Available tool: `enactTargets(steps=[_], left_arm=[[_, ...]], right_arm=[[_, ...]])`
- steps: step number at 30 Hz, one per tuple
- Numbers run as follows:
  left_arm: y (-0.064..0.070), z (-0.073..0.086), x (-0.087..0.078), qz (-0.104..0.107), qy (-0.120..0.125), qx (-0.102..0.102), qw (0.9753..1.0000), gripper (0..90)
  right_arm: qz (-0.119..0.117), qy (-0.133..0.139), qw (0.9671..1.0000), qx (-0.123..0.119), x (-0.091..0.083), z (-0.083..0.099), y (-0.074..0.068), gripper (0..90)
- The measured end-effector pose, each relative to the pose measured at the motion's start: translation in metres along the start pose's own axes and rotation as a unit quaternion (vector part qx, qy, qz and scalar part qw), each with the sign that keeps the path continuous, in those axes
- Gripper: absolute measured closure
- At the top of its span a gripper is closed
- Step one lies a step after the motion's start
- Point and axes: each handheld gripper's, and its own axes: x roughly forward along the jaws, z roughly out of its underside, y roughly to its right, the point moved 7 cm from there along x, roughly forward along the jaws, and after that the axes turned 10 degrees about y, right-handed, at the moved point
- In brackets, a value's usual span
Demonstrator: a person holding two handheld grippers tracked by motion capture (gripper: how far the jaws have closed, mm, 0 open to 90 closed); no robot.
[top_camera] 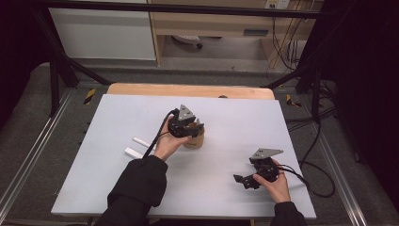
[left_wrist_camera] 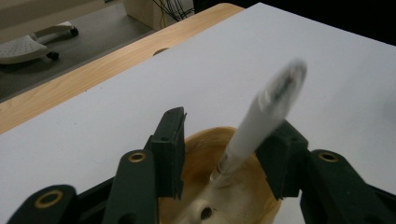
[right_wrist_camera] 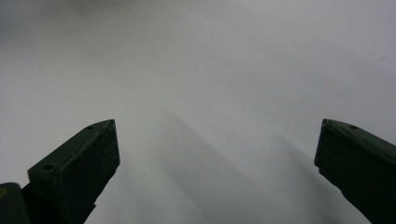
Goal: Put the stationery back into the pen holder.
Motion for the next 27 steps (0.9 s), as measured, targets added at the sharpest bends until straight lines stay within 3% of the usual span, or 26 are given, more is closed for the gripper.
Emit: enactTargets(steps=[7, 15, 21, 27], left_arm=[[0.003, -0.011, -0.024, 0.003, -0.001, 0.006, 1.0000, 34.0], [-0.002, -0.017, -0.053, 0.000, -0.009, 0.000, 1.0000, 24.7], [-0.006, -0.008, -0.075, 0.005, -0.022, 0.005, 0.9997, 16.8], [-0.014, 0.014, -0.098, 0.002, -0.033, -0.003, 0.9994, 10.9]], right_arm=[[0.000, -0.001, 1.0000, 0.000, 0.000, 0.000, 0.000, 0.8], [-0.001, -0.003, 1.0000, -0.001, 0.000, 0.001, 0.000, 0.8], [-0.001, -0.004, 1.0000, 0.000, 0.000, 0.001, -0.001, 0.8], [-0.002, -0.003, 1.0000, 0.000, 0.000, 0.001, -0.001, 0.8]])
